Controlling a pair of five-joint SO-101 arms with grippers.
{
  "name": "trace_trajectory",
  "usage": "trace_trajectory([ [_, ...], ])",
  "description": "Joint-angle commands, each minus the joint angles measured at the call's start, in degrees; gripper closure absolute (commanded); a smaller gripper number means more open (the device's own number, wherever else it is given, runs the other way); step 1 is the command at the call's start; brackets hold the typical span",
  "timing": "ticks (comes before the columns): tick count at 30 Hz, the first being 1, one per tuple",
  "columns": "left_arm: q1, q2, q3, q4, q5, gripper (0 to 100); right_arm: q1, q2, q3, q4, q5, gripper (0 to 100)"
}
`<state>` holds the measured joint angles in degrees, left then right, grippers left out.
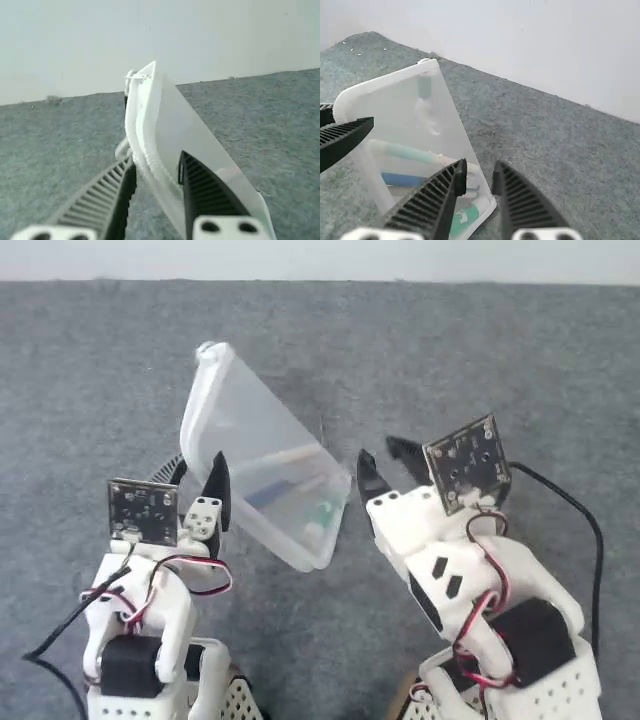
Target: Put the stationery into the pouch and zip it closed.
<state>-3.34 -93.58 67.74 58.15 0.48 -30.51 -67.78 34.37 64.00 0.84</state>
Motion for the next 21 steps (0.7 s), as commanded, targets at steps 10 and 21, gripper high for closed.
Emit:
trace_trajectory([
  [10, -8.88, -1.05, -5.49, 7.3, 2.2, 75, 6.29, -13.05, 14.68, -0.13, 4.57, 95.7],
  [21, -9.32, -1.14, -5.49, 11.08, 3.69, 76, 11.47, -27.12, 31.47, -8.75, 4.57, 95.7],
])
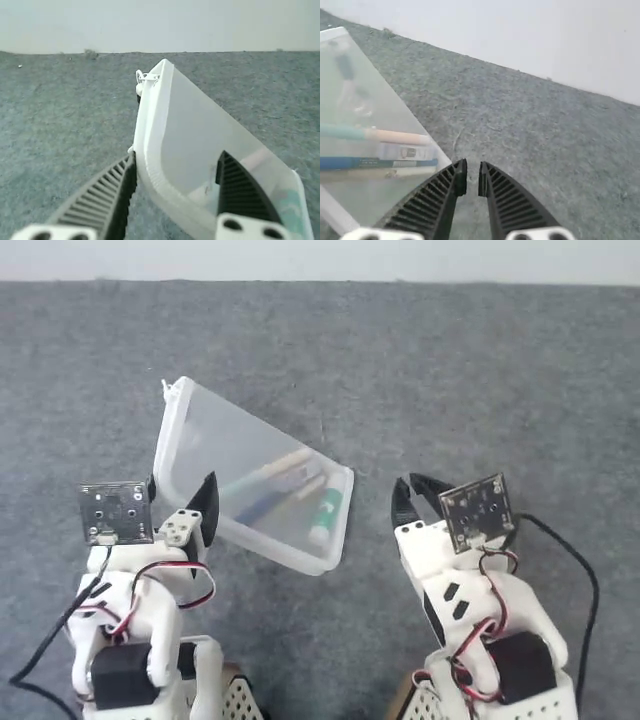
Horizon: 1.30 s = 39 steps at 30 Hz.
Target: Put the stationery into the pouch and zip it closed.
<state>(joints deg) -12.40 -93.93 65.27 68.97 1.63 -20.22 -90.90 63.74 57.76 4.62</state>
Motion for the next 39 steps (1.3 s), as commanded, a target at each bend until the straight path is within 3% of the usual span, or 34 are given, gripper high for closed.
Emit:
trace_trajectory([
  [1, -0.7, -0.79, -2.95, 0.88, 3.16, 76, 1.36, -5.32, 3.34, -2.51, 0.79, 95.7],
  [9, -12.66, -0.79, -2.95, 1.85, 3.34, 75, 2.59, -13.23, 12.22, -2.86, 0.79, 95.7],
  [13, -18.55, -0.79, -2.24, 1.85, 2.64, 70, 2.59, -13.14, 14.24, -2.86, 0.79, 95.7],
  [18, -22.15, -0.79, -0.66, 0.97, 2.73, 69, 2.59, -13.14, 15.74, -2.86, 0.44, 96.0],
  [23, -22.15, -0.79, 4.44, -3.16, 2.81, 71, 2.59, -13.14, 20.31, -2.86, 0.26, 96.1],
  [28, -21.45, -0.79, 9.54, -9.49, 2.81, 83, 2.51, -13.14, 24.09, -2.86, 0.18, 96.1],
  [34, -10.64, -0.79, 14.64, -13.1, 2.55, 98, 2.59, -13.14, 27.6, -2.86, -4.48, 96.1],
  [39, -5.8, -0.79, 16.48, -13.19, 2.55, 99, 2.68, -13.14, 30.42, -2.86, -7.56, 96.1],
])
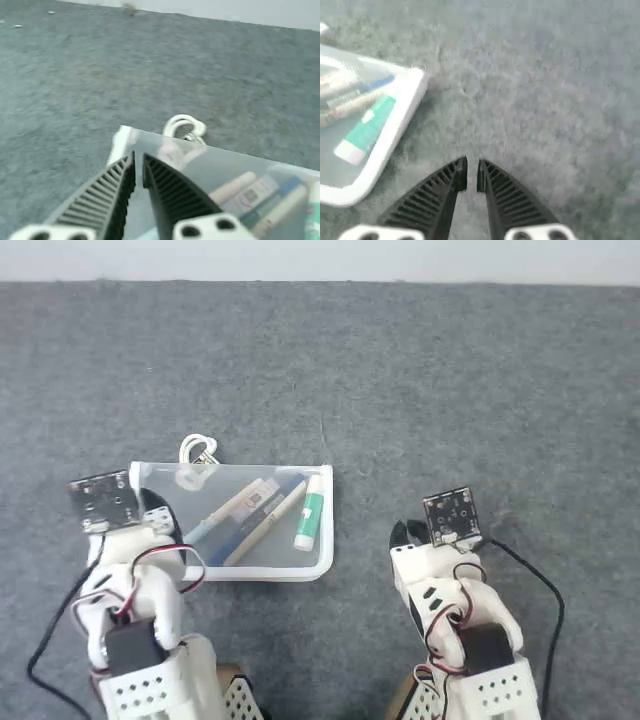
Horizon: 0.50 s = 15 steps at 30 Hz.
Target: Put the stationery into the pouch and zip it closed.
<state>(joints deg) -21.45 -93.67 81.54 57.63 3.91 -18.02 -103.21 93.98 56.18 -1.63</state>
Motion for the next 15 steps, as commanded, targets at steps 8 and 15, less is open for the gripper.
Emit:
trace_trajectory([
  [8, 9.14, -1.05, 4.26, -1.85, 0.35, 99, 1.19, -0.84, 2.46, 0.66, -1.32, 96.1],
  [15, 15.65, -1.05, 9.01, -1.93, 0.35, 99, 5.05, -0.84, 2.46, 4.35, -1.32, 96.2],
])
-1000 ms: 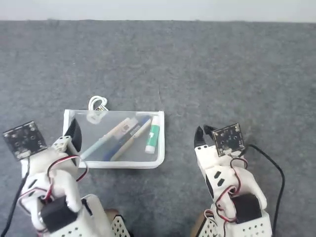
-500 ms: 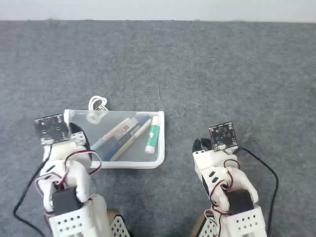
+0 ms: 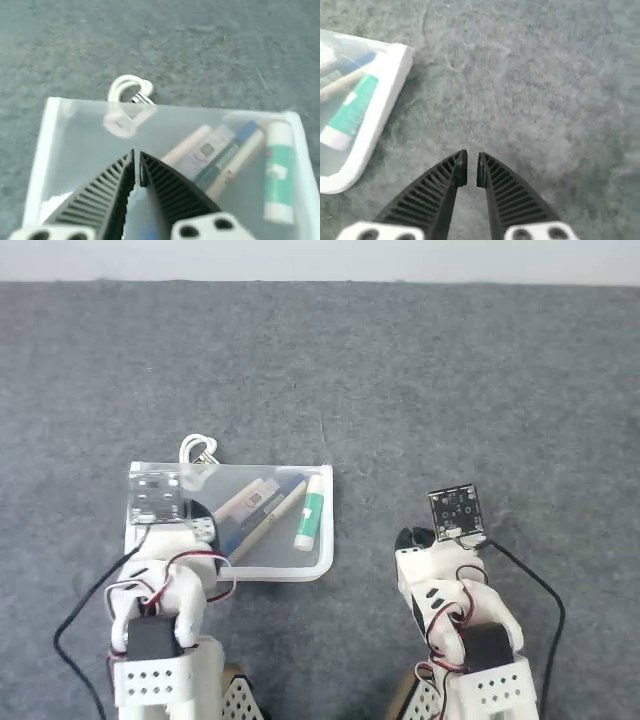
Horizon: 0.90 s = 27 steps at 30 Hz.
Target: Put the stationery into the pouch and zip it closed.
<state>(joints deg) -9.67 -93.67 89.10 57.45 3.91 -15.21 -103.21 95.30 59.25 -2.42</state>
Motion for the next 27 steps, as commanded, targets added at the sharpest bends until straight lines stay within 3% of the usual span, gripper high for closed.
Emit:
trace_trajectory([
  [1, 5.27, -1.05, 2.68, -1.76, 0.35, 99, 3.12, -0.75, 1.14, 1.8, -0.7, 96.2],
  [7, 12.22, -0.97, 7.87, -5.27, 0.62, 99, 3.82, -0.75, 1.14, 7.16, -0.88, 97.8],
  [16, 12.75, -0.97, 7.78, 0.26, 0.7, 99, 4.09, -0.75, 1.14, 12.44, -0.88, 99.1],
  [27, 12.48, -0.97, 7.78, 0.62, 0.79, 99, 3.91, -0.75, 1.14, 15.78, -0.53, 99.1],
])
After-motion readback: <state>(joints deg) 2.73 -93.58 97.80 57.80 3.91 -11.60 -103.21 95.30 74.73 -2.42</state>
